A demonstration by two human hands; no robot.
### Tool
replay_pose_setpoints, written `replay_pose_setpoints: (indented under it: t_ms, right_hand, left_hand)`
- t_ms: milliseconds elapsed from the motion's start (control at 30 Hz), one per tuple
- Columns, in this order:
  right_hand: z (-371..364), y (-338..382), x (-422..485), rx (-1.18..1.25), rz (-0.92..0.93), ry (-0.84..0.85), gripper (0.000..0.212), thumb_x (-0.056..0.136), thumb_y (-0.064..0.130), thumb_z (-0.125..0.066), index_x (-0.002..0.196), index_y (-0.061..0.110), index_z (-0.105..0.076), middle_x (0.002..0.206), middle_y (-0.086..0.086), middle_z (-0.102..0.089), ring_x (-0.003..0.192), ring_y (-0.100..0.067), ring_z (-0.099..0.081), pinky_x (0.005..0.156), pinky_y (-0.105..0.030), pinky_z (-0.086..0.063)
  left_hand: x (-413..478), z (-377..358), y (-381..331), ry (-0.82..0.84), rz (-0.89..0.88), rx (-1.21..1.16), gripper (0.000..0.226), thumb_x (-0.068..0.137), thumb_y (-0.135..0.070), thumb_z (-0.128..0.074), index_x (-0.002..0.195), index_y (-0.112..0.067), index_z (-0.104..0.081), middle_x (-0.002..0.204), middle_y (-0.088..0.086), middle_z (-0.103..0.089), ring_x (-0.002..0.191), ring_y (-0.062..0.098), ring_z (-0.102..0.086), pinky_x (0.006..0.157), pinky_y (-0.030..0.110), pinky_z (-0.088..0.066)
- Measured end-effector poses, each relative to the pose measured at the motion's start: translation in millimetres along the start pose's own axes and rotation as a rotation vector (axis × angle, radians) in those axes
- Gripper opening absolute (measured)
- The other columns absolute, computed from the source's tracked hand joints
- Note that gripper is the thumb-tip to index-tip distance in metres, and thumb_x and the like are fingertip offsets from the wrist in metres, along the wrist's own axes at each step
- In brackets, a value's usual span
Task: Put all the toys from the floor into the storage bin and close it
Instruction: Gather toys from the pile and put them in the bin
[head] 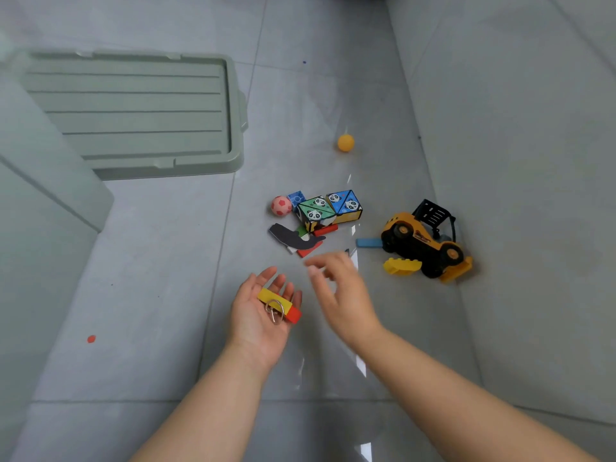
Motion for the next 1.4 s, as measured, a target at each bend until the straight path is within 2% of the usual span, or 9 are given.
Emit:
replay_pose_setpoints:
  t_ms: [167,333,533,767,867,1000,1133,1300,1400]
  right_hand:
    - [-8,-76,26,-0.343,-0.383,0.148,0.062,0.086,0.032,-0.062,0.138,0.019,-0.031,0.141,-0.005,-0.031,0.131,-0.022,-0.033,0.105,-0.035,-0.035]
    - [-36,-57,63,-0.573,-0.142,0.234,0.066,0.088,0.037,-0.058,0.143,0.021,-0.026,0.147,-0.005,-0.028,0.13,-0.03,-0.031,0.102,-0.042,-0.037]
    - [-50,-51,65,-0.779,0.021,0.235,0.042,0.09,0.033,-0.054,0.129,0.018,-0.049,0.124,-0.009,-0.047,0.111,-0.031,-0.044,0.09,-0.04,-0.042]
    - [-52,-49,40,-0.653,0.111,0.188,0.028,0.086,0.027,-0.061,0.109,0.011,-0.062,0.124,-0.004,-0.058,0.112,-0.027,-0.049,0.097,-0.036,-0.038]
    - [-47,-43,41,-0.638,0.116,0.169,0.019,0.085,0.021,-0.06,0.096,0.008,-0.068,0.106,-0.008,-0.067,0.093,-0.029,-0.058,0.081,-0.033,-0.043]
    - [-17,-9,22,-0.159,-0.008,-0.066,0.01,0.084,0.015,-0.063,0.077,0.009,-0.068,0.091,-0.002,-0.066,0.083,-0.014,-0.06,0.074,-0.021,-0.045]
    - [-46,18,-18,0.164,-0.185,0.162,0.027,0.081,0.015,-0.068,0.057,0.021,-0.057,0.1,0.009,-0.051,0.098,0.004,-0.05,0.081,0.002,-0.029]
    - [-32,0,-18,0.111,-0.15,-0.015,0.021,0.077,0.04,-0.068,0.087,0.034,-0.05,0.1,0.012,-0.046,0.092,-0.001,-0.048,0.079,-0.006,-0.036]
    - [4,-63,1,-0.117,-0.379,-0.162,0.037,0.082,0.028,-0.066,0.112,0.015,-0.05,0.113,-0.002,-0.05,0.106,-0.02,-0.05,0.089,-0.027,-0.04]
  left_hand:
    - [-3,13,-11,-0.045,-0.023,-0.004,0.033,0.096,-0.036,-0.04,0.094,-0.012,-0.062,0.092,0.006,-0.057,0.082,0.019,-0.056,0.07,0.034,-0.049]
    - [-5,23,-19,-0.047,-0.042,-0.007,0.036,0.096,-0.039,-0.039,0.099,-0.012,-0.063,0.097,0.007,-0.058,0.088,0.021,-0.057,0.074,0.037,-0.05]
    - [-5,29,-21,-0.06,-0.03,-0.029,0.038,0.096,-0.041,-0.039,0.101,-0.012,-0.063,0.097,0.007,-0.058,0.088,0.022,-0.058,0.072,0.037,-0.05]
    - [-6,32,-20,-0.059,-0.024,-0.027,0.042,0.095,-0.043,-0.038,0.105,-0.011,-0.063,0.102,0.009,-0.059,0.091,0.023,-0.058,0.077,0.039,-0.051]
    - [-8,31,-19,-0.048,-0.027,-0.014,0.046,0.095,-0.047,-0.037,0.112,-0.012,-0.061,0.108,0.01,-0.058,0.097,0.025,-0.058,0.083,0.042,-0.05]
    - [-6,29,-21,-0.021,-0.039,-0.015,0.054,0.091,-0.057,-0.036,0.121,-0.017,-0.057,0.117,0.011,-0.058,0.104,0.029,-0.058,0.09,0.047,-0.045]
    - [-5,22,-23,0.044,-0.03,0.005,0.058,0.086,-0.066,-0.036,0.116,-0.021,-0.059,0.112,0.008,-0.063,0.097,0.029,-0.063,0.09,0.043,-0.045]
    - [-1,24,-18,0.016,-0.046,0.057,0.035,0.097,-0.045,-0.036,0.095,-0.02,-0.061,0.099,0.004,-0.057,0.091,0.02,-0.058,0.078,0.036,-0.048]
    - [0,28,-18,0.029,-0.042,0.048,0.035,0.098,-0.042,-0.035,0.096,-0.019,-0.061,0.098,0.005,-0.057,0.093,0.019,-0.057,0.078,0.038,-0.048]
Point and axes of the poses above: each hand's wrist, its own x-axis towards the middle knuckle, its own z-axis out of the back of the hand, y = z × x, the point moved 8 cm from there along x, towards the middle knuckle
